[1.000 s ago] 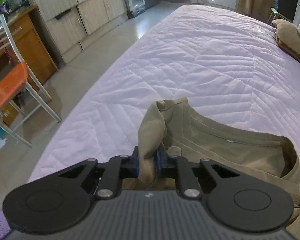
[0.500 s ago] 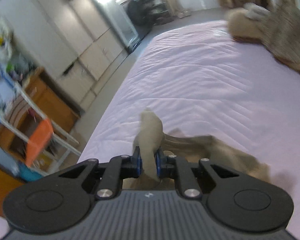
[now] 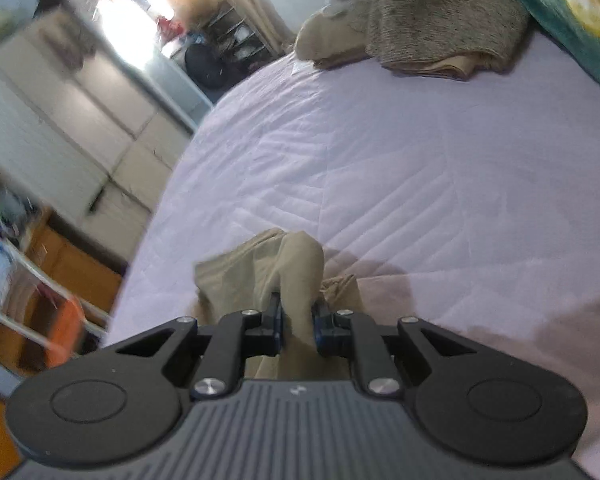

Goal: Fold clothes

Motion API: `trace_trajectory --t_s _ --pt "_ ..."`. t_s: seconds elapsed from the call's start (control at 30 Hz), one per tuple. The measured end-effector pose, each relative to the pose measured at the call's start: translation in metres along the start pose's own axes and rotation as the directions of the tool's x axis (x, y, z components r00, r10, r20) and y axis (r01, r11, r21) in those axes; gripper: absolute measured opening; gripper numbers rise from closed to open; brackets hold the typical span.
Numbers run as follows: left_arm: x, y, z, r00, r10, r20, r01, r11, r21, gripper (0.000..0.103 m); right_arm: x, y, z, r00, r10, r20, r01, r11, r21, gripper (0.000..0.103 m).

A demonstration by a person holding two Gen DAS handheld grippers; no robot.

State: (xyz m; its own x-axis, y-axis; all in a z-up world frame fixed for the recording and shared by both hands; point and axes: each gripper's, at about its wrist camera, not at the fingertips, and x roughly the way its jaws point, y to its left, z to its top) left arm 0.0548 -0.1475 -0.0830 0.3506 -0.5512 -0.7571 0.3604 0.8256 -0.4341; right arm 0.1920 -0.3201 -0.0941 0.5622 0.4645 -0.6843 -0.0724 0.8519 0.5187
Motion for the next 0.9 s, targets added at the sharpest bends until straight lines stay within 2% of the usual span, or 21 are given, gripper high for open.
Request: trace_trajectory --t_s 0.07,0.1,0.17,0.23,0.27,0.3,0.33,0.4,0.47,0.5,0.6,0.63,0.7,0.77,0.83,0.9 --pt "-0.001 0.003 -0.002 1.0 0.003 -0.028 -0.004 1.0 -0.02 0.02 0.008 -0.002 -0.001 0.998 -0.049 -0.043 0.049 0.999 -0.015 0.029" --pt "-0.01 0.002 -0.001 1.0 -0.004 -0.015 0.004 1.0 -0.019 0.022 0.005 -0.002 0.0 0.997 -0.059 -0.049 0.059 0.998 -0.017 0.033" --pt "-0.031 -0.003 0.002 0.999 -0.023 0.024 0.024 1.0 -0.011 0.026 -0.014 0.01 0.007 0.992 -0.122 -0.009 0.121 0.99 -0.078 0.051" --pt "-0.052 -0.007 0.005 0.997 -0.043 0.062 0.043 0.999 -0.003 0.034 -0.04 0.028 0.015 0.982 -0.179 0.062 0.187 0.969 -0.159 0.055" --pt "-0.064 -0.011 0.008 0.994 -0.068 0.091 0.066 0.998 0.015 0.036 -0.055 0.038 0.019 0.982 -0.164 0.095 0.18 0.965 -0.192 0.06" --pt "-0.077 -0.015 0.01 0.988 -0.096 0.122 0.093 0.995 0.037 0.04 -0.065 0.047 0.02 0.988 -0.121 0.092 0.137 0.969 -0.204 0.061" --pt "-0.086 -0.018 0.009 0.982 -0.123 0.141 0.114 0.991 0.064 0.046 -0.071 0.055 0.02 0.996 -0.061 0.068 0.074 0.975 -0.209 0.062" --pt "-0.1 -0.023 0.005 0.974 -0.152 0.169 0.134 0.984 0.117 0.05 -0.078 0.068 0.017 0.999 0.05 0.004 -0.047 0.976 -0.212 0.063" --pt "-0.1 -0.012 0.0 0.978 -0.11 0.175 0.093 0.991 0.097 0.051 -0.066 0.072 0.006 0.99 0.106 -0.098 -0.124 0.972 -0.2 0.063" --pt "-0.098 -0.004 -0.001 0.983 -0.072 0.169 0.062 0.996 0.063 0.051 -0.055 0.069 -0.002 0.986 0.089 -0.144 -0.117 0.973 -0.197 0.063" --pt "-0.1 0.033 -0.013 0.988 0.019 0.156 -0.008 0.997 -0.071 0.051 -0.016 0.043 -0.034 0.958 -0.056 -0.282 0.004 0.983 -0.183 0.063" --pt "-0.101 0.042 -0.015 0.986 0.06 0.153 -0.047 0.995 -0.089 0.051 -0.008 0.03 -0.044 0.95 -0.095 -0.296 0.044 0.984 -0.175 0.06" --pt "-0.101 0.058 -0.018 0.979 0.144 0.144 -0.129 0.985 -0.111 0.05 -0.007 0.009 -0.055 0.954 -0.131 -0.271 0.097 0.986 -0.133 0.059" --pt "-0.101 0.074 -0.021 0.965 0.227 0.134 -0.21 0.969 -0.133 0.05 -0.024 0.006 -0.05 0.944 -0.179 -0.277 0.162 0.983 -0.081 0.06" --pt "-0.106 0.082 -0.017 0.964 0.231 0.13 -0.211 0.966 -0.151 0.05 -0.05 0.019 -0.049 0.955 -0.162 -0.25 0.14 0.985 -0.105 0.064" --pt "-0.099 0.084 -0.014 0.96 0.252 0.121 -0.237 0.963 -0.129 0.05 -0.072 0.033 -0.051 0.958 -0.162 -0.237 0.13 0.981 -0.145 0.075"
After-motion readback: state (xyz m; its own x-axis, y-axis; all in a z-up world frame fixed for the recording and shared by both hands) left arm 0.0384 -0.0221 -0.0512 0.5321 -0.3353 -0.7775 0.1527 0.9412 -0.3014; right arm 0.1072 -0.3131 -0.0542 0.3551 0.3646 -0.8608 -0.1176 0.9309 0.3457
